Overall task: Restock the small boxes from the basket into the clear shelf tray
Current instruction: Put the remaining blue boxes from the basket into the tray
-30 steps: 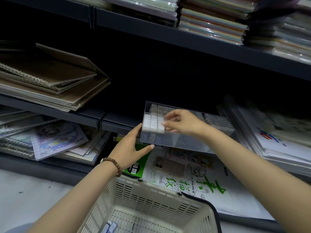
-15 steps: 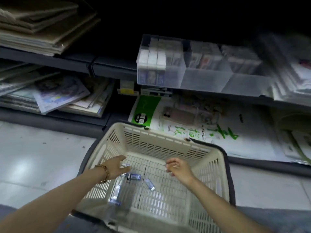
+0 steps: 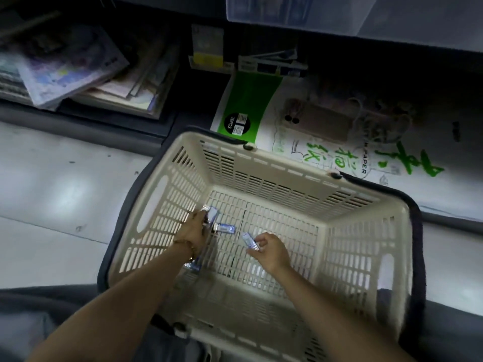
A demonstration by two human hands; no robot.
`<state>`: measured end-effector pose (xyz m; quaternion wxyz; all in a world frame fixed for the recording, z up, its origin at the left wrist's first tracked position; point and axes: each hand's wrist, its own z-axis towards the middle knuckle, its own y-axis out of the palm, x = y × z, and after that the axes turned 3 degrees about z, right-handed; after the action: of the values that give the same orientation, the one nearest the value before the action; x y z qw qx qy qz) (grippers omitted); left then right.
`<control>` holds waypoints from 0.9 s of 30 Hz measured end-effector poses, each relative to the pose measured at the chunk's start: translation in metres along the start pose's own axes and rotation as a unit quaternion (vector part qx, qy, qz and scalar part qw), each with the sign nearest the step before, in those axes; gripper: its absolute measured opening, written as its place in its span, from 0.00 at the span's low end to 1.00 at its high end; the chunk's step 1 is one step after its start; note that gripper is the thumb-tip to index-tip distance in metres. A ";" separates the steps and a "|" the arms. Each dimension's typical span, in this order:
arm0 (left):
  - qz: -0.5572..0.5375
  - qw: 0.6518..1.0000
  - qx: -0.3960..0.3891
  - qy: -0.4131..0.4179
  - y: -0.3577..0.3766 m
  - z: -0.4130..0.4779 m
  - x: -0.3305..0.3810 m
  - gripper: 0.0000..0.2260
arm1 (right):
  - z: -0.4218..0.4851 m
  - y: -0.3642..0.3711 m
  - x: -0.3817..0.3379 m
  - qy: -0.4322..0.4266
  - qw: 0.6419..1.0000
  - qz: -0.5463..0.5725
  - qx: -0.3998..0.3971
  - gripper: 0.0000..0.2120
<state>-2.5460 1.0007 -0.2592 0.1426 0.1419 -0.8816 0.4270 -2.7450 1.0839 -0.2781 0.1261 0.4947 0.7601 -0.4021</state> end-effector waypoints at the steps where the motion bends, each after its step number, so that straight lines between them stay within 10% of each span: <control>1: 0.000 1.000 0.000 0.001 0.001 0.001 0.000 0.22 | 0.000 0.003 -0.002 -0.008 0.999 -0.030 0.013 0.14; 6: 0.045 0.997 0.061 -0.003 0.004 0.011 0.006 0.24 | 0.000 0.003 -0.001 -0.032 0.991 -0.114 0.069 0.10; 27: -0.086 0.996 0.022 0.030 0.026 0.024 0.015 0.20 | 0.002 -0.026 0.006 0.025 0.978 0.179 0.107 0.12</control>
<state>-2.5723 0.9953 -0.2867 0.2024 0.2074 -0.8518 0.4363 -2.7704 1.0814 -0.2709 0.1235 0.6431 0.6149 -0.4394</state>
